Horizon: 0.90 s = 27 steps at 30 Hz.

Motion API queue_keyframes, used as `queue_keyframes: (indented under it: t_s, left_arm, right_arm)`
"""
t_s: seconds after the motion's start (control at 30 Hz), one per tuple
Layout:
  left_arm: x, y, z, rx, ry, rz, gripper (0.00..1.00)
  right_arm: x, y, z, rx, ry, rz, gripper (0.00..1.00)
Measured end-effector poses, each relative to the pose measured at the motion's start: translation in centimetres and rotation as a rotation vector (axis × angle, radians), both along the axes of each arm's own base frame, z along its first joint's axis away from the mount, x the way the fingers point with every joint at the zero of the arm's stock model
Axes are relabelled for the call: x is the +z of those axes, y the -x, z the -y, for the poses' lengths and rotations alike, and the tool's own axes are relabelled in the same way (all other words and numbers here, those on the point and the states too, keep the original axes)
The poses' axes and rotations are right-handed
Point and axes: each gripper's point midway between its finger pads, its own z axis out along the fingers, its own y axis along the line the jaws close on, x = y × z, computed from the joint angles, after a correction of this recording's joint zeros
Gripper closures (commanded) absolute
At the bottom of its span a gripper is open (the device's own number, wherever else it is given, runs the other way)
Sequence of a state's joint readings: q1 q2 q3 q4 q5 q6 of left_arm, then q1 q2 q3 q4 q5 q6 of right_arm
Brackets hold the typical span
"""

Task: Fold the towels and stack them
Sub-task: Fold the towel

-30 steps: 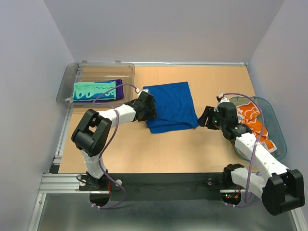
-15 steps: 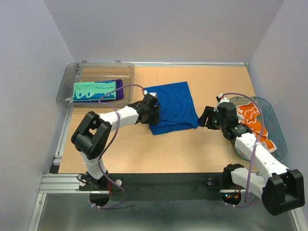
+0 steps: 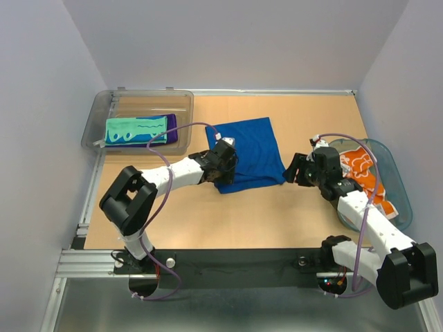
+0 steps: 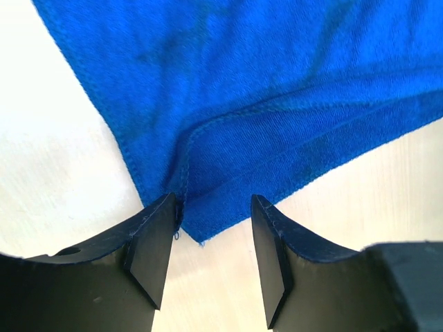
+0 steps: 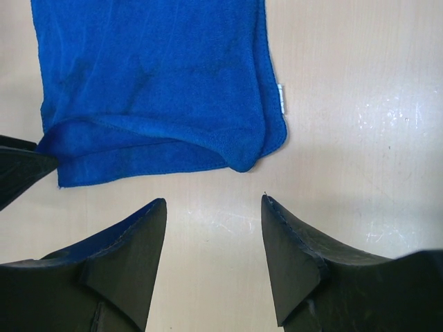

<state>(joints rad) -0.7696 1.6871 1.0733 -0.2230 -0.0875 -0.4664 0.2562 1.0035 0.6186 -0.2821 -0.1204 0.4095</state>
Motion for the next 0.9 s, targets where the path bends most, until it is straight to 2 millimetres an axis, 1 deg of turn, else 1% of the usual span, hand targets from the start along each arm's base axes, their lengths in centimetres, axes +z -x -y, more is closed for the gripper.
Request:
queue_keyframes:
  t_s: [0.13,0.2,0.27,0.3,0.4,0.5,0.6,0.63,0.73,0.77,0.8,0.83,0.9]
  left_arm:
    - [-0.8,0.4,0.2,-0.015,-0.023,-0.006,0.48]
    - [-1.3,0.5,0.1,-0.017,-0.043,-0.009,0.63]
    - [-1.7,0.6,-0.2,-0.019,-0.060,-0.012,0.71]
    - [-1.9,0.8,-0.3,-0.018,-0.069,-0.012,0.73]
    - [-2.4,1.1,-0.8,-0.017,-0.091,-0.017,0.73]
    - [-3.0,2.2,-1.0,-0.042,-0.110,-0.025,0.73]
    - [-3.4,4.2,-0.7,-0.102,-0.130,-0.030,0.73]
    - [-3.4,5.2,-0.4,-0.132,-0.135,-0.032,0.73]
    - [-3.4,7.1,-0.2,-0.174,-0.137,-0.034,0.73]
    - [-3.5,7.9,-0.4,-0.181,-0.138,-0.039,0.71]
    - [-3.5,8.1,-0.6,-0.176,-0.140,-0.043,0.69]
    - [-3.4,8.6,-1.2,-0.163,-0.140,-0.051,0.66]
    - [-3.1,8.9,-2.1,-0.126,-0.139,-0.052,0.63]
  right_arm:
    - [-0.1,0.1,-0.1,0.010,-0.004,-0.001,0.38]
    - [-0.4,0.2,-0.1,0.012,-0.003,-0.007,0.38]
    - [-0.7,0.4,-0.1,0.014,0.000,-0.014,0.38]
    - [-0.8,0.5,-0.1,0.015,0.000,-0.016,0.38]
    - [-0.9,0.6,-0.1,0.019,0.000,-0.019,0.38]
    - [-1.0,0.5,-0.2,0.021,0.001,-0.022,0.38]
    - [-1.2,0.5,-0.2,0.021,0.003,-0.028,0.37]
    - [-1.2,0.5,-0.2,0.020,0.003,-0.030,0.37]
    - [-1.5,0.6,-0.1,0.020,0.006,-0.041,0.37]
    - [-1.6,0.6,-0.1,0.020,0.006,-0.044,0.37]
    - [-1.7,0.6,-0.2,0.018,0.005,-0.049,0.37]
    - [-1.8,0.6,-0.2,0.017,0.005,-0.051,0.37]
    - [-2.1,0.6,-0.2,0.012,0.003,-0.065,0.37]
